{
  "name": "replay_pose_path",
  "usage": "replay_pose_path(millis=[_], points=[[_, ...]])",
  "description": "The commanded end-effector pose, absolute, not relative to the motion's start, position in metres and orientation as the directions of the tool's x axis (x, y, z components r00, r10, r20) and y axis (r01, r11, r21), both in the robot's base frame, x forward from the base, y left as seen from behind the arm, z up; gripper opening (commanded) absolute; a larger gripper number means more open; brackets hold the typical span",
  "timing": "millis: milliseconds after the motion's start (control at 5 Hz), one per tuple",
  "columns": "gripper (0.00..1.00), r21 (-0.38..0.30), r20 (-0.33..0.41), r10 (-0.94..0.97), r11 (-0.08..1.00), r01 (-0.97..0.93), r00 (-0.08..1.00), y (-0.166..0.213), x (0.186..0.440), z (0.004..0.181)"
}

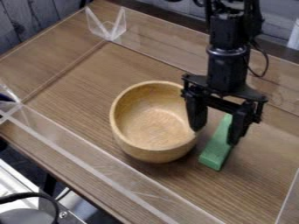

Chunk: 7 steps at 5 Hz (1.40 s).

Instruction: Put the green block in the brown bowl

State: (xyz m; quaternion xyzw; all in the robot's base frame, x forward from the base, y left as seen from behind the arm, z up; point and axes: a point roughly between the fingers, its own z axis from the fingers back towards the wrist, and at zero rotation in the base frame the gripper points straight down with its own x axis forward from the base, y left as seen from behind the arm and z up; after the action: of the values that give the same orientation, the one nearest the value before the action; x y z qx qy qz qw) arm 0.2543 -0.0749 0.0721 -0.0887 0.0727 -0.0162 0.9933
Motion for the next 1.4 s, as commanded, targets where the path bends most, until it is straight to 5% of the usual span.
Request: replay_pose_path(millis=[0, 400, 800, 1200], points=[[1.00, -0.215, -0.103, -0.076, 0.975, 0.052, 0.992, -0.076, 0.275, 0.077], [1.00, -0.239, -0.158, -0.106, 0.969, 0.066, 0.982, -0.067, 0.290, 0.056], [1.00, -0.193, -0.177, -0.109, 0.978, 0.074, 0.978, -0.085, 0.285, 0.045], [1.00, -0.246, -0.208, -0.076, 0.969, 0.023, 0.975, -0.085, 0.300, 0.041]])
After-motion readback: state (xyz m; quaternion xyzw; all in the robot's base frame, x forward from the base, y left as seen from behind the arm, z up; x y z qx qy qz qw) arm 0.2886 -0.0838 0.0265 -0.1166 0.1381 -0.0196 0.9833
